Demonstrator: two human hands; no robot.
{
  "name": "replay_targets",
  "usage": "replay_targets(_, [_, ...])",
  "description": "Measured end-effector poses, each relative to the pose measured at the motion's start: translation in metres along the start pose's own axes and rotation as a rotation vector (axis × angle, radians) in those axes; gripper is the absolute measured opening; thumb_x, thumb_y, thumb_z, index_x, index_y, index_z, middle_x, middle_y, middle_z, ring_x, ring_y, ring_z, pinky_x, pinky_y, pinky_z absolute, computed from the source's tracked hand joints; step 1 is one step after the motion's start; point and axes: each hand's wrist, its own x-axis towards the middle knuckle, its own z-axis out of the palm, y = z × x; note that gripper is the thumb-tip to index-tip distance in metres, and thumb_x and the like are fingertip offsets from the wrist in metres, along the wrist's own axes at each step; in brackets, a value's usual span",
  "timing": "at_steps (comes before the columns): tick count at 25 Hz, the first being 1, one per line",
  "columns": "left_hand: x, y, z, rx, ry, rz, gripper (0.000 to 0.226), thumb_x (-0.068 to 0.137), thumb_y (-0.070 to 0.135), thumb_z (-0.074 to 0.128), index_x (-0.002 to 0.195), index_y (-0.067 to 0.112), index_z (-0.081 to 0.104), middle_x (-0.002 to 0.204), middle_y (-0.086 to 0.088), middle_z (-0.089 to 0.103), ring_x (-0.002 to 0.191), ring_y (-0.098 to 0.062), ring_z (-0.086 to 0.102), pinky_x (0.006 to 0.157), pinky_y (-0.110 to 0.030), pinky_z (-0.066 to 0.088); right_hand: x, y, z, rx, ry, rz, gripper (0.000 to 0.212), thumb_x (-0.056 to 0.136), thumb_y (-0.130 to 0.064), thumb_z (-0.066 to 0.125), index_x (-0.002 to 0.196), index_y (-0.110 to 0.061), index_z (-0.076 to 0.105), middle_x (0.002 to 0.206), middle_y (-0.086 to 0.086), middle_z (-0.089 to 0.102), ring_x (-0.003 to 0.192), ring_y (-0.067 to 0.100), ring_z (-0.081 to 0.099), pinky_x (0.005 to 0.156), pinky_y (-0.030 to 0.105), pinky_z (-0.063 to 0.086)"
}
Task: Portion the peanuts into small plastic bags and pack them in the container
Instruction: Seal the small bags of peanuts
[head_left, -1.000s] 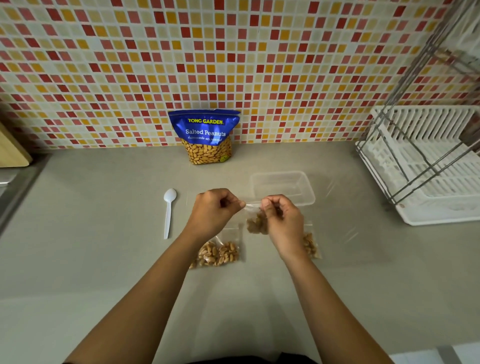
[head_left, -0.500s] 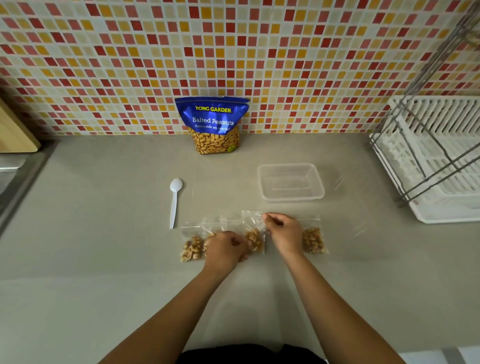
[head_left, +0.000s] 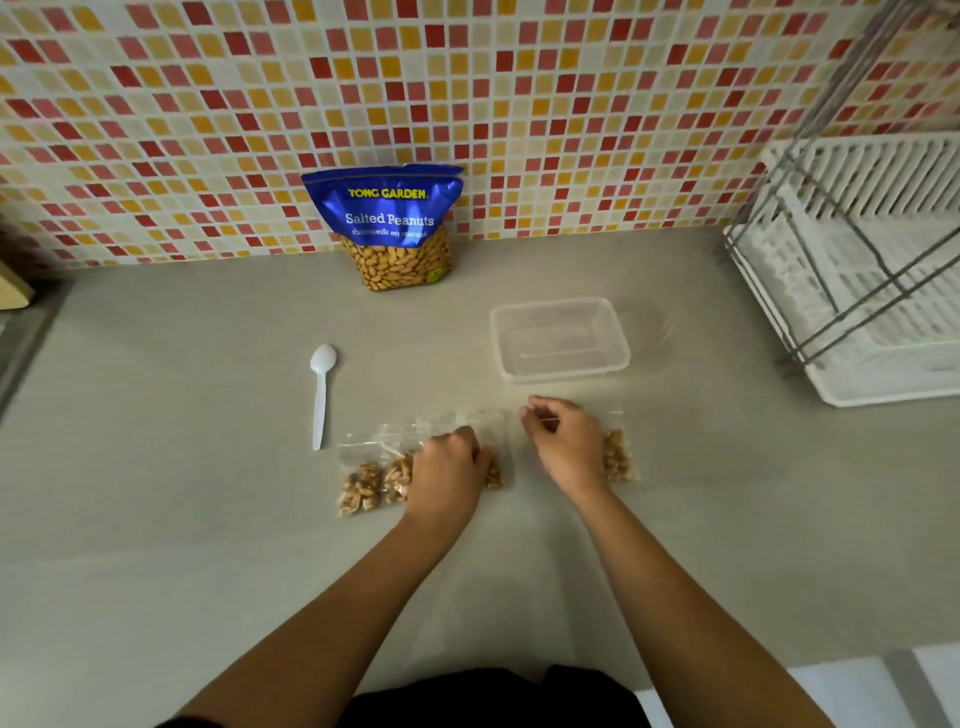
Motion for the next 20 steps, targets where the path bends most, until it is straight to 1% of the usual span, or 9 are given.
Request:
replay_targets(3, [0.021, 0.02, 0.016, -0.065, -0.026, 0.072, 0.025, 0.091, 0.024, 0.053, 0.098, 0.002, 0.064, 0.094, -0.018, 0.07, 0.091, -0.034, 0.064, 0.079, -0.038, 0.048, 0.01, 0.019, -0.038, 0.051, 0.167, 0.012, 0.018, 0.085, -0.019, 0.065, 0.097, -0.009, 0.072, 0.096, 0.007, 0.073, 0.084, 0.019, 0.067, 0.081, 0.022, 0.046])
replay_targets(4, [0.026, 0.03, 0.023, -0.068, -0.049, 0.103, 0.026, 0.091, 0.023, 0.052, 0.103, 0.002, 0.061, 0.098, -0.019, 0.068, 0.094, -0.035, 0.063, 0.081, -0.038, 0.047, 0.013, 0.029, -0.048, 0.039, 0.223, 0.047, 0.016, 0.084, -0.017, 0.065, 0.097, -0.009, 0.071, 0.096, 0.009, 0.072, 0.083, 0.019, 0.066, 0.079, 0.021, 0.044])
replay_targets(6, [0.035, 0.051, 0.04, -0.017, -0.106, 0.184, 0.032, 0.093, 0.017, 0.046, 0.121, 0.001, 0.051, 0.113, -0.021, 0.062, 0.104, -0.036, 0.058, 0.088, -0.039, 0.044, 0.021, 0.052, -0.063, -0.044, 0.291, 0.138, 0.02, 0.084, -0.019, 0.063, 0.101, -0.01, 0.069, 0.1, 0.012, 0.068, 0.089, 0.024, 0.064, 0.081, 0.023, 0.042])
replay_targets(9, [0.047, 0.075, 0.064, 0.091, -0.185, 0.255, 0.052, 0.093, 0.007, 0.04, 0.142, -0.001, 0.023, 0.134, -0.023, 0.044, 0.121, -0.037, 0.045, 0.101, -0.037, 0.034, 0.024, 0.072, -0.062, -0.204, 0.174, 0.232, 0.032, 0.086, -0.032, 0.062, 0.109, -0.009, 0.066, 0.109, 0.017, 0.061, 0.101, 0.031, 0.058, 0.089, 0.027, 0.038])
replay_targets(11, [0.056, 0.085, 0.073, 0.141, -0.205, 0.258, 0.056, 0.093, 0.005, 0.038, 0.144, 0.0, 0.016, 0.138, -0.022, 0.039, 0.125, -0.037, 0.039, 0.104, -0.037, 0.031, 0.023, 0.075, -0.058, -0.195, 0.133, 0.21, 0.031, 0.085, -0.031, 0.064, 0.105, -0.008, 0.068, 0.108, 0.017, 0.06, 0.098, 0.032, 0.059, 0.09, 0.028, 0.039])
replay_targets(12, [0.06, 0.087, 0.077, 0.145, -0.197, 0.256, 0.054, 0.093, 0.004, 0.039, 0.143, 0.001, 0.02, 0.137, -0.021, 0.04, 0.125, -0.036, 0.038, 0.103, -0.037, 0.032, 0.022, 0.074, -0.057, -0.167, 0.145, 0.192, 0.026, 0.084, -0.027, 0.066, 0.101, -0.008, 0.069, 0.106, 0.016, 0.061, 0.094, 0.031, 0.06, 0.089, 0.028, 0.04])
replay_targets(14, [0.066, 0.087, 0.081, 0.103, -0.173, 0.235, 0.045, 0.091, 0.003, 0.041, 0.136, 0.003, 0.034, 0.132, -0.019, 0.046, 0.122, -0.035, 0.041, 0.099, -0.038, 0.036, 0.019, 0.074, -0.056, -0.099, 0.176, 0.181, 0.015, 0.083, -0.02, 0.067, 0.092, -0.008, 0.069, 0.098, 0.013, 0.064, 0.088, 0.028, 0.062, 0.084, 0.027, 0.043])
replay_targets(17, [0.069, 0.083, 0.082, -0.008, -0.13, 0.229, 0.027, 0.09, 0.01, 0.048, 0.114, 0.004, 0.058, 0.115, -0.019, 0.057, 0.108, -0.034, 0.05, 0.092, -0.037, 0.042, 0.012, 0.073, -0.057, 0.017, 0.179, 0.155, 0.007, 0.086, -0.014, 0.062, 0.089, -0.008, 0.064, 0.087, 0.008, 0.068, 0.076, 0.018, 0.062, 0.071, 0.018, 0.041])
replay_targets(20, [0.065, 0.073, 0.07, -0.297, -0.127, 0.173, 0.013, 0.085, 0.012, 0.06, 0.091, 0.003, 0.066, 0.097, -0.017, 0.063, 0.088, -0.03, 0.06, 0.083, -0.027, 0.046, 0.003, 0.061, -0.058, 0.249, 0.195, 0.153, 0.004, 0.088, -0.011, 0.06, 0.093, -0.01, 0.059, 0.082, 0.002, 0.066, 0.071, 0.006, 0.061, 0.066, 0.009, 0.041])
